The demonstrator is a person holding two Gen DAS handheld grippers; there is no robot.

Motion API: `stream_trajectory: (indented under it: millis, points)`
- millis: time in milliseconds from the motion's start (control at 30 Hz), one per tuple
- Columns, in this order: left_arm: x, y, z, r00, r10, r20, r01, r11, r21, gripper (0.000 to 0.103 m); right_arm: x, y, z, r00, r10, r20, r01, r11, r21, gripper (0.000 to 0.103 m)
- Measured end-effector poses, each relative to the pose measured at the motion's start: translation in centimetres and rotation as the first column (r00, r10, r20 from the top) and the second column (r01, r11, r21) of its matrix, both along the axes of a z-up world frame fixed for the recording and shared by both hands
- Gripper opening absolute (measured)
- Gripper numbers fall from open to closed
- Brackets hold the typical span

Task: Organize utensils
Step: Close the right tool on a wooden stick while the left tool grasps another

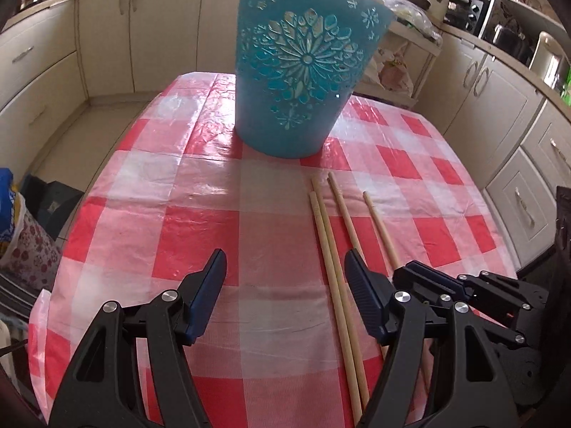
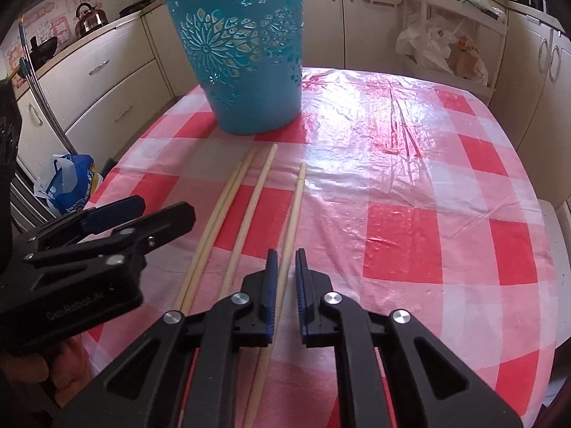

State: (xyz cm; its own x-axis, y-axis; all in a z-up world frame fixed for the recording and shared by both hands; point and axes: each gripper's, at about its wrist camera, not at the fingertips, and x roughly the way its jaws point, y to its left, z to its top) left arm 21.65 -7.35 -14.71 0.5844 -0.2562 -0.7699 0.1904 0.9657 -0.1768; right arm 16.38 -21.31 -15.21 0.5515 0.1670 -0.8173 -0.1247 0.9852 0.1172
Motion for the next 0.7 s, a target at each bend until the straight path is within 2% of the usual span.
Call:
stream_trajectory:
  millis: [133, 267, 467, 567, 700]
  points:
    - [0.5, -1.1, -0.6, 1.000, -0.016, -0.006, 0.016, 0.997, 0.072, 0.065, -0.1, -0.9, 0.0, 1.000, -0.014, -0.005, 0.014, 1.000, 0.023, 0.008]
    - [0.4, -1.0, -0.5, 1.000, -0.013, -0.007, 0.014, 0.996, 0.090, 0.065, -0.1, -1.2, 0.0, 1.000, -0.018, -0.011, 0.018, 0.999, 0.046, 0.008]
    - [0.6, -1.6, -0.6, 1.000, -0.015, -0.009, 0.016, 0.986, 0.164, 0.065, 0.4, -0.8, 0.0, 1.000, -0.013, -0.010, 0.013, 1.000, 0.025, 0.008]
    - [0.8, -2.0, -0.8, 1.000, -0.018, -0.012, 0.020, 0.976, 0.217, 0.062, 0.2, -0.2, 0.0, 1.000, 0.001, 0.003, -0.001, 1.000, -0.013, 0.008]
    - [1.2, -1.7, -0.6, 0.999, -0.031, -0.010, 0.032, 0.976, 0.218, 0.057, 0.4, -0.3, 0.0, 1.000, 0.005, -0.009, -0.005, 1.000, -0.008, 0.008]
